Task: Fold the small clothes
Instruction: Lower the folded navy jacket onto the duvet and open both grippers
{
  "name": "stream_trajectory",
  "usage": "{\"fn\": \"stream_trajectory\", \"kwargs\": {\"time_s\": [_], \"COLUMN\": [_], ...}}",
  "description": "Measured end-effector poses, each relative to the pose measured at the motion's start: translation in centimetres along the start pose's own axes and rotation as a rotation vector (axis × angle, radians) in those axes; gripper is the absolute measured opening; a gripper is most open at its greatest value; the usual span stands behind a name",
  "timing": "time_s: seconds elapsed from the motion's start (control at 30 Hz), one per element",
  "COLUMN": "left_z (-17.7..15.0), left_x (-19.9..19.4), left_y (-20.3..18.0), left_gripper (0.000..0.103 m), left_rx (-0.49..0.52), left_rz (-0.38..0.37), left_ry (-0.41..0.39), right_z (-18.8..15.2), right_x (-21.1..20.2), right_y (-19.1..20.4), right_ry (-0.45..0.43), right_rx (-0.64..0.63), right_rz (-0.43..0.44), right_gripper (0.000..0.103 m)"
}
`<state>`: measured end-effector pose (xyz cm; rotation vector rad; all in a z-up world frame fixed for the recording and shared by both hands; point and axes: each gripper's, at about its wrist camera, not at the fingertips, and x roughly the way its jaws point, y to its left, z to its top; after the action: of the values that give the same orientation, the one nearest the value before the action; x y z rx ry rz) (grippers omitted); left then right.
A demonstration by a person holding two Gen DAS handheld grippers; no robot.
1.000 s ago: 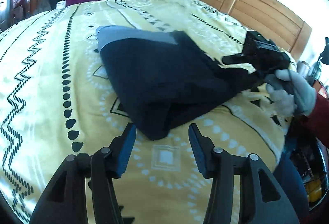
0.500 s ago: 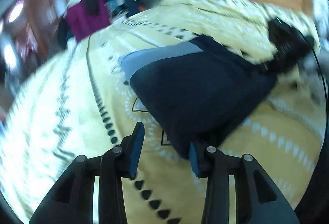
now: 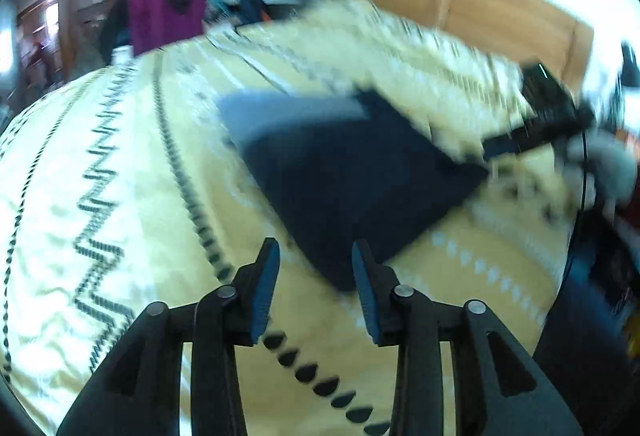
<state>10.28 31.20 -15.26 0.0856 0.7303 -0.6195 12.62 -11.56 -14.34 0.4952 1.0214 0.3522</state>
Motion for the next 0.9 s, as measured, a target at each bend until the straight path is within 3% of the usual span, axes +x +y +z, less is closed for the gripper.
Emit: {"fn": "stream_trajectory", "kwargs": {"time_s": [0.07, 0.13, 0.27, 0.47, 0.53, 0.6, 0.73, 0.9], "left_z": [1.3, 2.3, 3.2, 2.4, 2.0, 2.0, 1.8, 1.5], "left_x": [0.2, 2.0, 5.9, 8.0, 8.8, 9.2, 9.7, 10.2], "left_y": [0.6, 0.6, -0.1, -1.6, -2.2, -2.3, -2.6, -1.8], "left_gripper": [0.050, 0.050, 0.050, 0.050, 0.050, 0.050, 0.051, 0.051], "left_rx": [-0.035, -0.018, 0.000, 0.003, 0.010, 0.005, 0.024, -0.013], "left_rz": [-0.002, -0.004, -0.060, -0.100, -0.102, -0.103, -0.104, -0.092], "left_ry": [-0.045, -0.036, 0.021, 0.078, 0.090, 0.094, 0.100, 0.114], "right_z": [0.9, 1.4, 1.5, 1.2, 1.4, 1.5, 1.3, 2.1], "right_x": [1.9, 4.9, 8.9, 9.5, 8.8, 7.9, 8.8, 8.2], "right_y": [1.2, 1.2, 0.2, -0.7, -0.9, -0.4, -2.6, -3.0], "right_ry": [0.003, 0.047, 0.079, 0.054, 0.032, 0.018, 0.037, -0.012], "right_rx": [-0.045, -0.073, -0.089, -0.075, -0.071, -0.115, -0.074, -0.081], "right_rz": [0.014, -0.002, -0.128, -0.111, -0.080, -0.089, -0.126, -0.249], "right_gripper": [0.027, 0.025, 0.025, 0.021, 0.000, 0.000, 0.000, 0.000]}}
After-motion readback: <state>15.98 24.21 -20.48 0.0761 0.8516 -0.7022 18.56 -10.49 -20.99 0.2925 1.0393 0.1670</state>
